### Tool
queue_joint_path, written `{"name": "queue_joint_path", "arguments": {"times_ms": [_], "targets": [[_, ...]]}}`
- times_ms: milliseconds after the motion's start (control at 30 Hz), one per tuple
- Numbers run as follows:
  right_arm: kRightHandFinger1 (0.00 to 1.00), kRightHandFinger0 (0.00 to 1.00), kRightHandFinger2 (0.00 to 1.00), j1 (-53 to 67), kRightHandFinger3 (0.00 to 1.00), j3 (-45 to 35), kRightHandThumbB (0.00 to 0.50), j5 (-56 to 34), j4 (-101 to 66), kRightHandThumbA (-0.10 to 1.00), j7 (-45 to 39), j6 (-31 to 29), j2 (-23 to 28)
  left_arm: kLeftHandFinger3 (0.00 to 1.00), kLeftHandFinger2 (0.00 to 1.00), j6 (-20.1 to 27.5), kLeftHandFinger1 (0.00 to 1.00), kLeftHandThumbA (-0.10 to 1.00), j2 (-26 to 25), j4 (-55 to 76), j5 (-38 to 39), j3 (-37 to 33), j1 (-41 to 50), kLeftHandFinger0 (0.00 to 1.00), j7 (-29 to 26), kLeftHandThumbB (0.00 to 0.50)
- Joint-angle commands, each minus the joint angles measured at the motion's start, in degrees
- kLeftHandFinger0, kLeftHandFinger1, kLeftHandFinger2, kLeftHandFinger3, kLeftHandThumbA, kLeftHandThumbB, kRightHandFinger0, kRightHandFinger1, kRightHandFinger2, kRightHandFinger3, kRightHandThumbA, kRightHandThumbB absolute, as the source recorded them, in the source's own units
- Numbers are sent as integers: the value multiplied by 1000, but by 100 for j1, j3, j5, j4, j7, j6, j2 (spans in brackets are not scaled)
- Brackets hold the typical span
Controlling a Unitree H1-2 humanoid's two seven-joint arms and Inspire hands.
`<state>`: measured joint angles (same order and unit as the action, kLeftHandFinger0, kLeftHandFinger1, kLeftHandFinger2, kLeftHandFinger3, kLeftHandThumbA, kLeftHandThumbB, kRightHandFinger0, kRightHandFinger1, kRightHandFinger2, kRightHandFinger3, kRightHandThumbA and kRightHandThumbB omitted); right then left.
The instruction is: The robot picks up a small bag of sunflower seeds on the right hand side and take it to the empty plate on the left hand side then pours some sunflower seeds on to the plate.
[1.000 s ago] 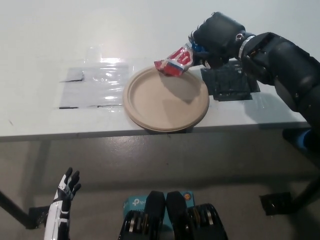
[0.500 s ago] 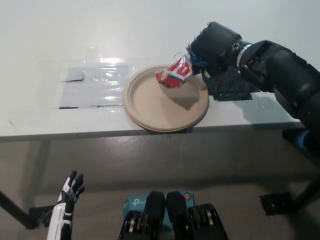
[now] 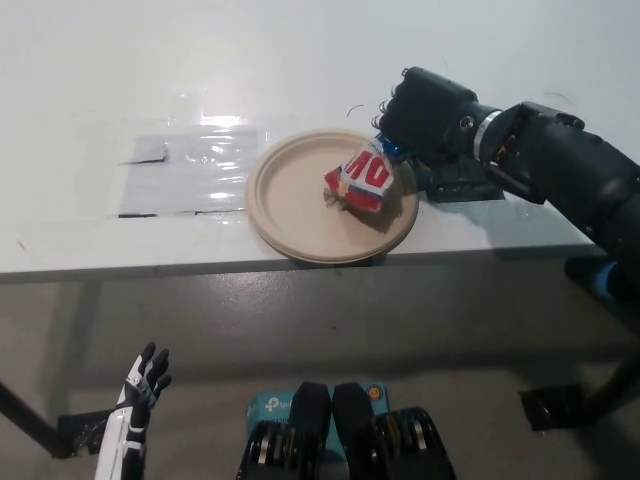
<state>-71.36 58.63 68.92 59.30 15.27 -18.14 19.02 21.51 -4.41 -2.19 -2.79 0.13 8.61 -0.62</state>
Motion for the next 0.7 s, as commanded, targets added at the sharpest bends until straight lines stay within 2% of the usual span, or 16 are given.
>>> {"name": "queue_joint_path", "arguments": {"times_ms": [0,100,200,267,433,533,667], "targets": [[2,0,482,-608,172,62,330,423,71,-100,878,258,149,1000,1000,166,1000,1000,-52,105,49,-6,29,1000,73,177],[0,0,424,-677,239,132,359,567,120,-100,1046,329,135,1000,1000,134,1000,1000,-39,138,110,-20,44,1000,100,176],[0,0,353,-733,232,193,361,666,183,-100,1272,333,125,1000,1000,127,1000,1000,-33,153,100,-29,55,1000,98,168],[0,0,306,-754,163,189,348,694,217,-100,1383,383,108,1000,1000,168,1000,1000,-36,125,102,-29,46,1000,98,166],[0,0,267,-773,104,123,341,650,320,-100,1613,337,68,1000,1000,145,1000,1000,-29,151,114,-31,55,1000,99,174],[0,0,259,-791,102,95,334,622,469,-100,1802,401,16,1000,1000,175,1000,1000,-32,110,109,-31,34,1000,96,165],[0,0,286,-682,177,-298,342,224,509,-100,1593,449,-31,1000,1000,159,1000,1000,-26,118,118,-43,27,1000,107,157]]}}
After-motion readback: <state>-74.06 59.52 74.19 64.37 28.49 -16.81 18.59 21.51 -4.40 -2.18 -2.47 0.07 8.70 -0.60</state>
